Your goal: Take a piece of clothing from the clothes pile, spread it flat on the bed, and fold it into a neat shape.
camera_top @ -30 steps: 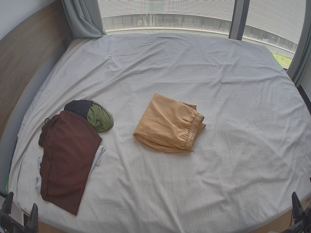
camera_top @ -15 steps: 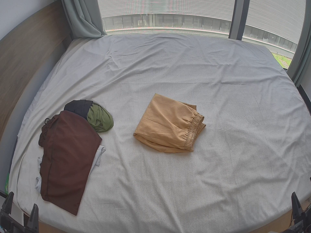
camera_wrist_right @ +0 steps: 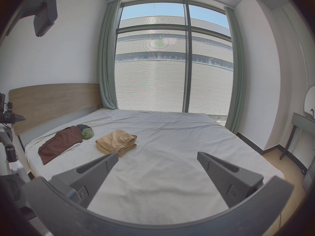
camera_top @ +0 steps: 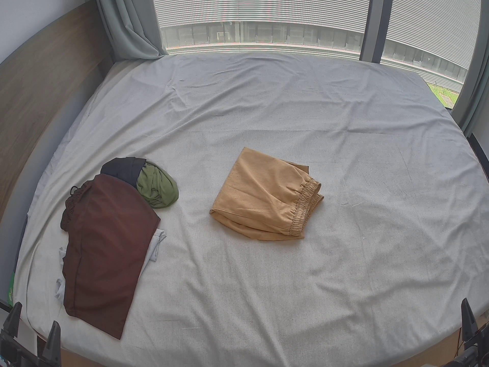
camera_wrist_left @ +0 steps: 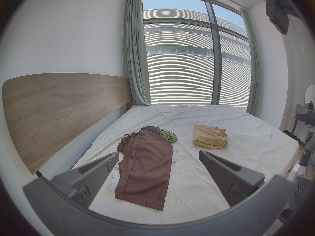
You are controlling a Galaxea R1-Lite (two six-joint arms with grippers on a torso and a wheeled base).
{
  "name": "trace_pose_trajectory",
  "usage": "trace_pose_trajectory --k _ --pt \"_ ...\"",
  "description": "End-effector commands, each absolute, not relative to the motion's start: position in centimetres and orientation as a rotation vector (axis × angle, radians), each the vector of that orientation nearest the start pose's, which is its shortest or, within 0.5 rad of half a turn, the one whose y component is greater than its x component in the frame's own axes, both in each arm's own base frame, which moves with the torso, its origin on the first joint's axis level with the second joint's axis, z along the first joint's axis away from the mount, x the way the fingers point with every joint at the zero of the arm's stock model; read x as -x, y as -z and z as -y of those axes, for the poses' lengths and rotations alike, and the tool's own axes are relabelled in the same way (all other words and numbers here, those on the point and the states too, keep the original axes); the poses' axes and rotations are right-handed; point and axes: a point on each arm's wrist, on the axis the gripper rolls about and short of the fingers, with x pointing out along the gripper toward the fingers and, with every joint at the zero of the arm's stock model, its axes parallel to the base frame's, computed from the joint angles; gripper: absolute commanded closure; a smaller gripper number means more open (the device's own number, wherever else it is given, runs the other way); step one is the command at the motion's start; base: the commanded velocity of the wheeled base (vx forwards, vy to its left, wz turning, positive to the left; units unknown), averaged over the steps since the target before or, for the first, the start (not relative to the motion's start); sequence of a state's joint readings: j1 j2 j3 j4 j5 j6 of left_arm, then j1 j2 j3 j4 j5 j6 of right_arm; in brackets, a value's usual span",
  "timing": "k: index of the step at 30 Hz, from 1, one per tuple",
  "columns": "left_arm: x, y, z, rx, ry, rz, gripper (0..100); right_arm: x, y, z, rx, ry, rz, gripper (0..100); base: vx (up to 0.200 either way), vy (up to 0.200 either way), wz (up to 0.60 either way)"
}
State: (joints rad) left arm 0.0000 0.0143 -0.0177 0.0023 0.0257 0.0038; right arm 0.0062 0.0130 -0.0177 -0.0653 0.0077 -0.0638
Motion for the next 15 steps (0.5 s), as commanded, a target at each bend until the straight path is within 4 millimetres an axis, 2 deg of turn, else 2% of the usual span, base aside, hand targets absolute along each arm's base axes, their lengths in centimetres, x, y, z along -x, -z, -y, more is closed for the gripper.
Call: trace_pose_trajectory --k 1,3,11,15 --pt "2.29 -7.56 -0.06 -0.003 -0.028 -0.002 0 2.32 -8.25 -0.24 0.137 -0.118 0.077 0 0.000 0.000 0.00" --pt "2.29 -7.56 -0.06 -0.006 -0.028 -0.002 0 2.35 -8.28 -0.43 0.144 -0.199 0.086 0 0.000 0.000 0.00" --pt "2.29 -7.56 -0.06 -0.008 -0.028 -0.002 0 2.34 -8.32 -0.33 0.134 -0.154 0.085 0 0.000 0.000 0.00" --pt "2.29 -7.56 -0.06 -0.006 -0.028 -0.002 0 2.31 -8.22 -0.21 -0.014 -0.105 0.065 0 0.000 0.000 0.00"
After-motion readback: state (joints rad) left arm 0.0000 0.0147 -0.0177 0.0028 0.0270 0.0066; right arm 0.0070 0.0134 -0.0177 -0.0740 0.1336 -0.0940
